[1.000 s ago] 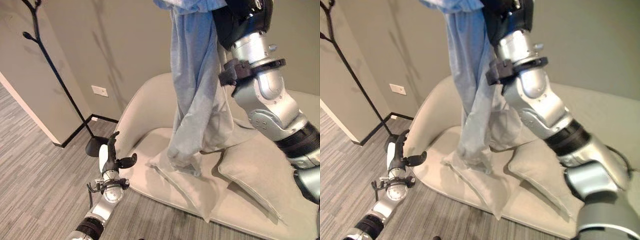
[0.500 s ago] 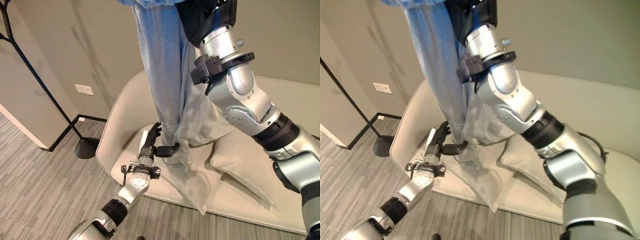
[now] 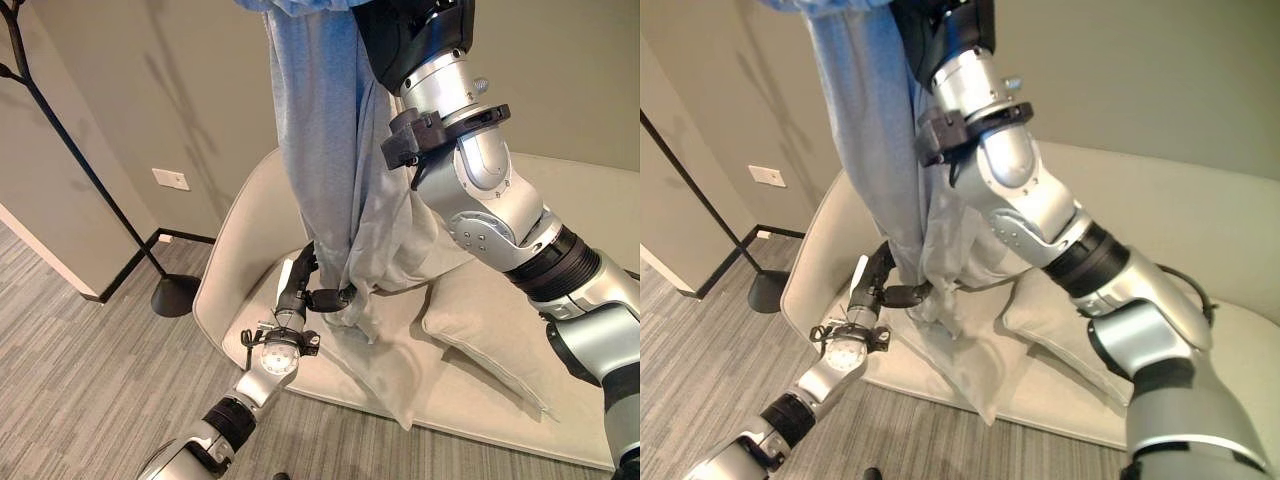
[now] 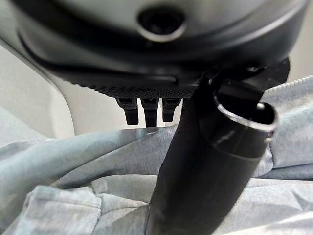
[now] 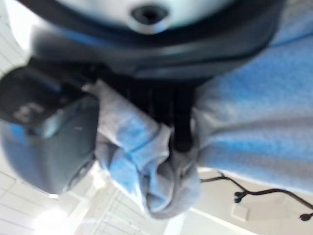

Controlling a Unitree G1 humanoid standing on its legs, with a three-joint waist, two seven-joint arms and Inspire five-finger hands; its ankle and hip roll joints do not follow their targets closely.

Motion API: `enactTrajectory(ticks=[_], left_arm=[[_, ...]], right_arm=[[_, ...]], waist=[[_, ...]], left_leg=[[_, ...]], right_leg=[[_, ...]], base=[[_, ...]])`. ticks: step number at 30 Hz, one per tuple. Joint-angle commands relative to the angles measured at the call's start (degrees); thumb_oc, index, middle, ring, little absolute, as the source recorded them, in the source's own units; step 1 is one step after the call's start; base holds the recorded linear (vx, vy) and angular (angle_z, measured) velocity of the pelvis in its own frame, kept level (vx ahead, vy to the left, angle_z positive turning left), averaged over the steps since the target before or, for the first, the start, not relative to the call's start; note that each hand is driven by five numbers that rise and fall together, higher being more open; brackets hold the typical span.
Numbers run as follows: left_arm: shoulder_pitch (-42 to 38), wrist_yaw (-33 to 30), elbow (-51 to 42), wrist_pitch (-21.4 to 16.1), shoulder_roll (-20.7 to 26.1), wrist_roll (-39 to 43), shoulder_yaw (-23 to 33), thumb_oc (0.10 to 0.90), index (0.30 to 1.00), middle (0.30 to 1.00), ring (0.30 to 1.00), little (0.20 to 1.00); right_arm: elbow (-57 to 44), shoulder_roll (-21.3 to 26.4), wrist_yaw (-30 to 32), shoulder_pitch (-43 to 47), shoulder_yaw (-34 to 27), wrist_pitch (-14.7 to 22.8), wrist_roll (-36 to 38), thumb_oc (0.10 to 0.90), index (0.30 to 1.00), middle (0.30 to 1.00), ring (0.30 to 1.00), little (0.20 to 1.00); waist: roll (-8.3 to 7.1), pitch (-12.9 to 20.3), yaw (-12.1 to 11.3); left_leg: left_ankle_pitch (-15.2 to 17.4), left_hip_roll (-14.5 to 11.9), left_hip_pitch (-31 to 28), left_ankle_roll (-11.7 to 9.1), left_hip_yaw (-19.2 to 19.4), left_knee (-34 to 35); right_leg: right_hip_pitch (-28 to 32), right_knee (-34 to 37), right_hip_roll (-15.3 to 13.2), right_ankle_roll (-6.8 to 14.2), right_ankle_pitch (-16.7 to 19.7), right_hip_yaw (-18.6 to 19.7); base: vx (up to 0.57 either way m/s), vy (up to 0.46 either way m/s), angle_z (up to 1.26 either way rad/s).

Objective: Hang the clothes on the sofa on the clothes rack.

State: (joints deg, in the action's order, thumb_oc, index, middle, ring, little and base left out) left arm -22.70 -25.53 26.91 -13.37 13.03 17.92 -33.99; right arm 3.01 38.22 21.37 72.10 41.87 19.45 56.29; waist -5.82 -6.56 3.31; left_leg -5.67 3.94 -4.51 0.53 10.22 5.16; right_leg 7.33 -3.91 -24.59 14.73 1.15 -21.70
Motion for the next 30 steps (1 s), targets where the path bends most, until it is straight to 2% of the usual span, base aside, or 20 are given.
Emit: enactTrajectory(ticks=[1,6,7,16,17,18,20,21,22,30], left_arm=[[-3.1,-0.1,-2.0,-5.6,-1.8,-1.5,0.1,0.8,0.9,0.9,0.9,0.9],[-3.7,0.3,-0.6,-5.4,-2.9,-0.9,-0.8,0.8,0.9,0.9,0.9,0.9],[-11.9,4.5,13.4,-5.9,-13.4,8.9,-5.6,0.8,0.9,0.9,0.9,0.9],[-12.2,4.6,13.6,-6.0,-13.5,8.9,-5.5,0.8,0.9,0.9,0.9,0.9],[-16.3,4.5,15.5,-6.4,-17.6,10.2,-6.8,0.8,0.9,0.9,0.9,0.9],[-32.6,-2.3,30.1,-0.3,-24.8,3.9,-3.8,0.8,0.9,0.9,0.9,0.9],[-33.0,-2.2,30.3,-0.3,-24.9,3.9,-3.5,0.8,0.9,0.9,0.9,0.9],[-33.9,-2.0,29.7,-0.3,-24.9,4.1,-3.3,0.569,0.554,0.554,0.554,0.554],[-34.4,-2.2,29.9,-0.1,-24.8,3.9,-3.3,0.4,0.3,0.3,0.3,0.3],[-35.1,-4.2,31.3,1.2,-23.0,1.3,-1.9,0.4,0.3,0.3,0.3,0.3]], right_arm=[[0.6,-0.5,0.0,9.9,-3.3,5.3,-1.0,0.4,0.3,0.3,0.3,0.3],[0.9,-1.3,-0.1,10.0,-3.2,5.5,-0.3,0.4,0.3,0.3,0.3,0.3],[8.4,-8.0,-0.8,14.2,-4.1,8.4,5.9,0.4,0.3,0.3,0.3,0.3],[8.6,-8.0,-0.9,14.5,-4.0,8.4,6.1,0.4,0.3,0.3,0.3,0.3],[9.7,-11.4,-0.6,14.7,-4.8,9.5,6.8,0.4,0.3,0.3,0.3,0.3],[13.6,-22.6,-0.7,16.3,3.3,5.3,10.8,0.4,0.3,0.3,0.3,0.3],[13.7,-22.7,-0.8,16.6,3.4,5.3,10.8,0.4,0.3,0.3,0.3,0.3],[14.8,-23.4,-1.0,16.6,4.3,4.7,10.8,0.4,0.3,0.3,0.3,0.3],[15.2,-23.6,-1.1,16.2,4.5,4.6,11.0,0.4,0.3,0.3,0.3,0.3],[15.4,-23.5,-0.9,16.3,5.0,4.6,11.1,0.4,0.3,0.3,0.3,0.3]], waist=[[-1.63,5.8,-2.7],[-1.75,5.9,-2.4],[-2.64,6.6,0.1],[-2.64,6.7,0.1],[-2.92,6.8,1.1],[-2.57,9.0,3.0],[-2.37,9.2,3.0],[-2.41,9.3,3.2],[-2.35,9.3,3.3],[-1.97,9.5,3.6]], left_leg=[[11.5,1.4,-4.3,-1.0,-0.9,-0.2],[11.5,1.4,-4.4,-1.0,-0.7,-0.2],[12.1,1.4,-5.1,-1.1,-0.1,-0.2],[11.9,1.5,-4.8,-1.1,-0.1,-0.2],[12.2,1.4,-5.1,-1.1,0.2,-0.2],[12.2,-1.5,-8.1,-1.8,2.4,-0.2],[12.0,-1.5,-7.7,-1.8,2.5,-0.2],[12.1,-2.0,-8.2,-1.9,2.7,-0.2],[12.1,-2.1,-8.3,-1.9,2.9,-0.2],[12.2,-2.7,-9.2,-2.2,3.1,-0.2]], right_leg=[[-4.0,-1.5,-2.3,-0.5,12.3,3.2],[-4.0,-1.5,-2.3,-0.5,12.3,3.3],[-4.4,-1.8,-2.2,-0.6,12.2,4.7],[-4.7,-1.6,-2.3,-0.6,12.4,4.7],[-5.0,-2.0,-2.2,-0.7,12.3,5.7],[-5.2,-2.0,2.6,-2.7,7.9,8.5],[-5.5,-1.7,2.6,-2.8,8.3,8.6],[-5.6,-2.1,3.4,-3.1,7.4,9.2],[-5.5,-2.2,3.6,-3.2,6.9,9.4],[-4.9,-2.1,4.6,-3.6,5.7,9.5]], base=[[0.0,0.0,0.0],[0.01,-0.005,0.0],[0.05,-0.02,-0.01],[0.01,-0.002,-0.06],[0.21,-0.374,-0.02],[0.2,-0.376,-0.09],[0.09,-0.201,-0.52],[0.03,-0.05,-0.78],[0.03,-0.051,-0.64],[0.02,-0.017,-0.05]])
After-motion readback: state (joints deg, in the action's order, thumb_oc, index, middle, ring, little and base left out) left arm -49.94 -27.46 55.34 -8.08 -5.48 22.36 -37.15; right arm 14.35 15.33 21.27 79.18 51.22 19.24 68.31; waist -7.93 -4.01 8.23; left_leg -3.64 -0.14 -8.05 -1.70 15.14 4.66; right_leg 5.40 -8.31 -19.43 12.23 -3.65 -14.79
